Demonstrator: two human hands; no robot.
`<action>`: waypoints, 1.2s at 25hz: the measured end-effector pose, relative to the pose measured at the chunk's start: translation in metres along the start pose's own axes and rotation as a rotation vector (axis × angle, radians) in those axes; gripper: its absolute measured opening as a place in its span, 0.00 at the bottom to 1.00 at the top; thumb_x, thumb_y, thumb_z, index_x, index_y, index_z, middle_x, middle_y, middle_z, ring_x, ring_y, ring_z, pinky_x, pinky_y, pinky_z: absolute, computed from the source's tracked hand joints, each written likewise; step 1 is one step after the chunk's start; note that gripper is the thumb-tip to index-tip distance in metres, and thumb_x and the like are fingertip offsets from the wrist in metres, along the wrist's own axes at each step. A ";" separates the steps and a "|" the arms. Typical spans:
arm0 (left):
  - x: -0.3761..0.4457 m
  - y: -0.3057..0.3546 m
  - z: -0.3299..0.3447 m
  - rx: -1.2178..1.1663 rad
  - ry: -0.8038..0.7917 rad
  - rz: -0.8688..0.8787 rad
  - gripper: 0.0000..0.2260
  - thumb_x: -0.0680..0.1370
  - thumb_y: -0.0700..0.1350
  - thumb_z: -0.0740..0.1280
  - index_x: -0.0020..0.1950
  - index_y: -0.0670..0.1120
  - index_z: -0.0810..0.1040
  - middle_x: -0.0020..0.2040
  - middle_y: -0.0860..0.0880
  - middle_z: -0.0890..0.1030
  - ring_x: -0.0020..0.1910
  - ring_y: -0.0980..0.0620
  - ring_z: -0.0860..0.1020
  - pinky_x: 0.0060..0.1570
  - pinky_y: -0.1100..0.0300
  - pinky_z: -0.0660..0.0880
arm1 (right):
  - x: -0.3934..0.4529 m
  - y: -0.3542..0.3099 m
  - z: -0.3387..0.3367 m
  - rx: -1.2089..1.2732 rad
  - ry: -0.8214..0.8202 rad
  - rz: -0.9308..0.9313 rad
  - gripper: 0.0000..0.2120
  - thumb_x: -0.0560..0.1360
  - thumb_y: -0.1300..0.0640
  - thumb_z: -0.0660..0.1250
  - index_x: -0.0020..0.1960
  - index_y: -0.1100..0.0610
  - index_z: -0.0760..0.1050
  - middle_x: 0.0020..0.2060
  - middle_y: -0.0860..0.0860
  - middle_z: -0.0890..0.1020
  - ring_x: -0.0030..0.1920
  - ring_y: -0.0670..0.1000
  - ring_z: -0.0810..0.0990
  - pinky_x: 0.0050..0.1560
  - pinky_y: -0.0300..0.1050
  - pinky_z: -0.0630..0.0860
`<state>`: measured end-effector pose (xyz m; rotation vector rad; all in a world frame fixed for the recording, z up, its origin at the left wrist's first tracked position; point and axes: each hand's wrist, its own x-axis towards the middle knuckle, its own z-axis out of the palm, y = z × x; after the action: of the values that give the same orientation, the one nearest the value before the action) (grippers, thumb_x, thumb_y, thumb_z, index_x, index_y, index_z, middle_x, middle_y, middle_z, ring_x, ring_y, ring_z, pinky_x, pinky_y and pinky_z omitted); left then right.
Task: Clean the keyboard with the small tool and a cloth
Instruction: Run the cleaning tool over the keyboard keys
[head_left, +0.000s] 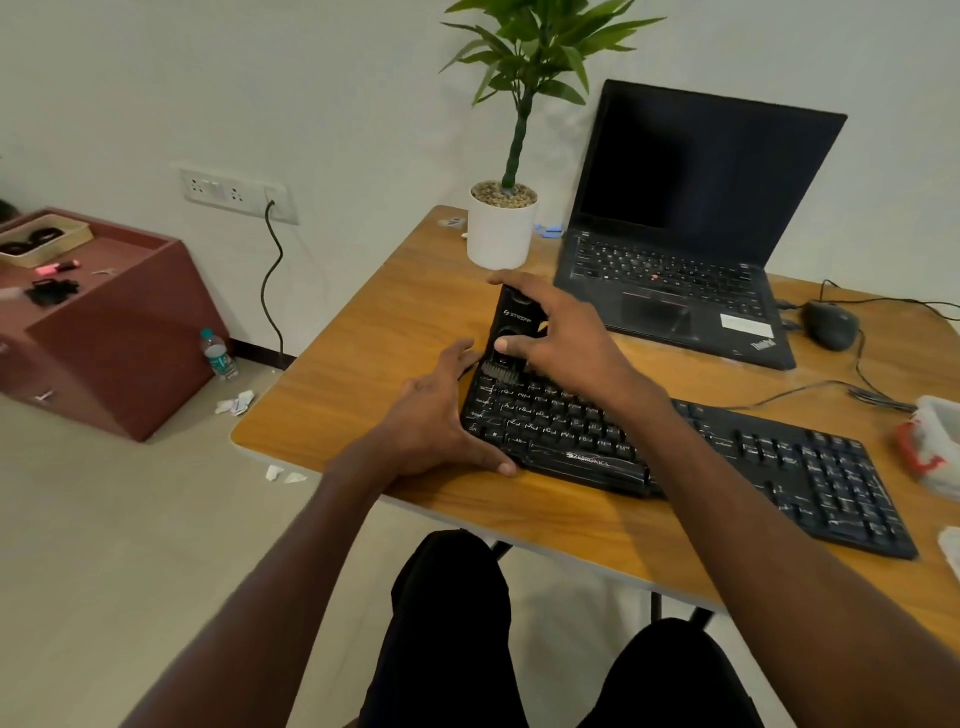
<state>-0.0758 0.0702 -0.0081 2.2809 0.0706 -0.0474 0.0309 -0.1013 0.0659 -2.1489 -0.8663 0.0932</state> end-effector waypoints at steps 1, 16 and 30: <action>0.000 0.000 0.000 0.001 0.001 0.005 0.71 0.49 0.75 0.82 0.83 0.63 0.46 0.82 0.60 0.63 0.81 0.47 0.63 0.79 0.40 0.61 | -0.003 0.001 0.000 0.028 -0.015 -0.007 0.32 0.76 0.57 0.75 0.73 0.35 0.68 0.59 0.43 0.79 0.53 0.43 0.81 0.51 0.35 0.80; -0.005 0.009 -0.001 0.032 0.014 0.003 0.68 0.53 0.70 0.84 0.83 0.60 0.48 0.82 0.57 0.65 0.80 0.45 0.64 0.79 0.41 0.61 | 0.002 -0.019 -0.014 -0.319 -0.170 -0.062 0.35 0.76 0.59 0.74 0.74 0.33 0.67 0.59 0.46 0.80 0.55 0.46 0.76 0.59 0.51 0.79; -0.004 0.006 -0.001 0.029 0.013 -0.031 0.68 0.53 0.73 0.83 0.83 0.60 0.48 0.82 0.57 0.65 0.80 0.44 0.63 0.79 0.39 0.62 | 0.002 -0.022 -0.014 -0.386 -0.232 -0.057 0.31 0.76 0.65 0.70 0.70 0.37 0.72 0.60 0.47 0.79 0.56 0.49 0.77 0.52 0.46 0.76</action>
<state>-0.0793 0.0667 -0.0028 2.3091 0.1125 -0.0502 0.0250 -0.0994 0.0915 -2.5037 -1.1555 0.1591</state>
